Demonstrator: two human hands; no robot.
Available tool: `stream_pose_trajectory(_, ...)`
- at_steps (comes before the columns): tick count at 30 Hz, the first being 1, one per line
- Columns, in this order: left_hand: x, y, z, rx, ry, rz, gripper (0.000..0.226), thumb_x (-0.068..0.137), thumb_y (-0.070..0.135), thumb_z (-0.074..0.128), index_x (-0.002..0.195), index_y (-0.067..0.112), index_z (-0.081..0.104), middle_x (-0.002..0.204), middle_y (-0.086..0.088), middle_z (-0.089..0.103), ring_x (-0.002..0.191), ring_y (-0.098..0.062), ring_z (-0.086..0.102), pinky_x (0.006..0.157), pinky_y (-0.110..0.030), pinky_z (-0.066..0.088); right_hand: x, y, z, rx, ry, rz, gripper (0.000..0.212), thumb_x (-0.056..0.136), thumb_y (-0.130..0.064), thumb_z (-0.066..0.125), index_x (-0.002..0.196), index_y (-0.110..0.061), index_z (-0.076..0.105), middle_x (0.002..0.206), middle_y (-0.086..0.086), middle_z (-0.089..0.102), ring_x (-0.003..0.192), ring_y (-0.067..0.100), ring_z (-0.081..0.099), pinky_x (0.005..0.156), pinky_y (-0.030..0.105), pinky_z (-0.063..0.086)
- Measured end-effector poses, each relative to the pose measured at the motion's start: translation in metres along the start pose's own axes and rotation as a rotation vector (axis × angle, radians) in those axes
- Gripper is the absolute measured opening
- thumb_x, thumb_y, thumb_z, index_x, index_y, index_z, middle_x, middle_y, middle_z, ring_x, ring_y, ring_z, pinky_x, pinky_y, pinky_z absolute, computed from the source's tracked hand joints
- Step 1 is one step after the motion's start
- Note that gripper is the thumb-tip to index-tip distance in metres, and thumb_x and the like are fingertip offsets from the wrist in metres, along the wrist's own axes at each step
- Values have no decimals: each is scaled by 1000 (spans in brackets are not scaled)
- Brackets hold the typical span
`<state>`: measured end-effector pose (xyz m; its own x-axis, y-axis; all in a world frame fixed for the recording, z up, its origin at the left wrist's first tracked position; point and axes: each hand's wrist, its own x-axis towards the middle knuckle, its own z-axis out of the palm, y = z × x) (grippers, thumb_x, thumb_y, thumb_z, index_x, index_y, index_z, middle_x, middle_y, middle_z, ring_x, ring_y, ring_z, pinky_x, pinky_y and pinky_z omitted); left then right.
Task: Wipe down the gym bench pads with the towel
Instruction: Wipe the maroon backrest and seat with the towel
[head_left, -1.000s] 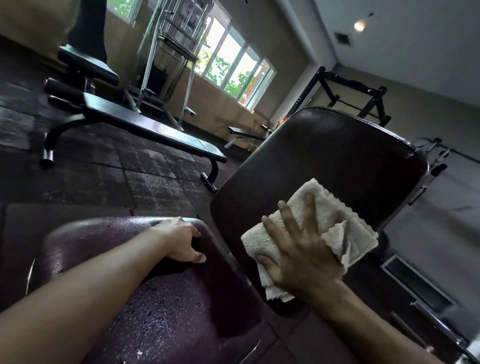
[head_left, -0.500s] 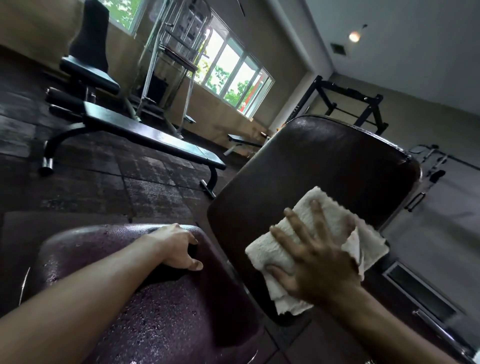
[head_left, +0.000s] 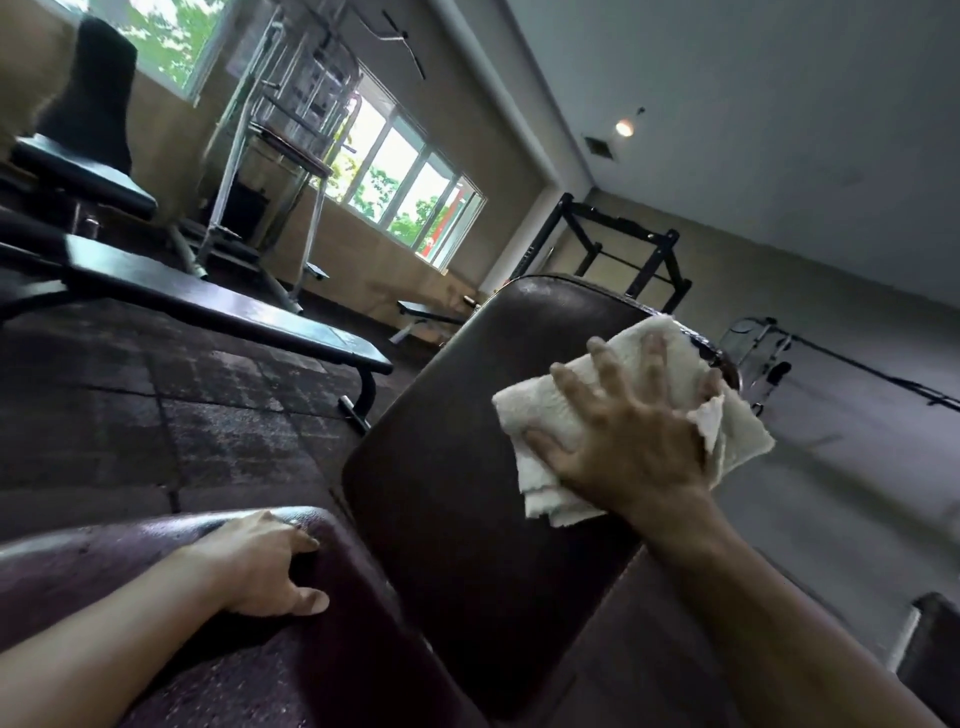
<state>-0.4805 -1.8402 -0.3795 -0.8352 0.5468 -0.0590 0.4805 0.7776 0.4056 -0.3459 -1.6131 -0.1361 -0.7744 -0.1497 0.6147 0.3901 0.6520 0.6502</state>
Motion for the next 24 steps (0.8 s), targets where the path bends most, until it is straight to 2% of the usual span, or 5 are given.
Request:
stream_pose_trajectory(4,2,2,0,0,18,-11,92,64,86,56,145,45,41,149,5,44,136,-18,42,110,-30,38,-7,-7,6,89,-35,-58,83,83,-85,34,146,-34,51,160,8,39,150,55,6,101,81,35)
stream_pose_trajectory(10,3,-1,2,-2,28,-15,95,61,87,52,146,45,39,150,5,42,138,-19,40,111,-33,37,51,10,8,4,-71,-41,92,77,-97,14,153,-48,33,167,0,23,152,50,6,108,80,-3)
stream_pose_trajectory(15,3,-1,0,-13,16,-3,105,54,91,45,147,45,37,154,6,38,141,-20,35,113,-35,34,113,9,8,148,-207,35,94,77,-93,33,157,-44,24,168,5,14,148,57,-2,116,74,15)
stream_pose_trajectory(20,7,-5,3,-37,35,12,110,45,92,43,145,46,40,152,6,38,140,-18,38,113,-35,35,87,-10,32,49,-110,-139,108,67,-100,6,153,-43,36,164,9,28,147,59,-1,114,77,11)
stream_pose_trajectory(24,6,-5,4,-18,38,14,109,47,90,45,146,44,39,153,5,38,141,-18,36,114,-35,33,132,-14,12,21,-205,-158,101,76,-95,23,159,-37,22,168,13,15,152,47,6,120,66,-7)
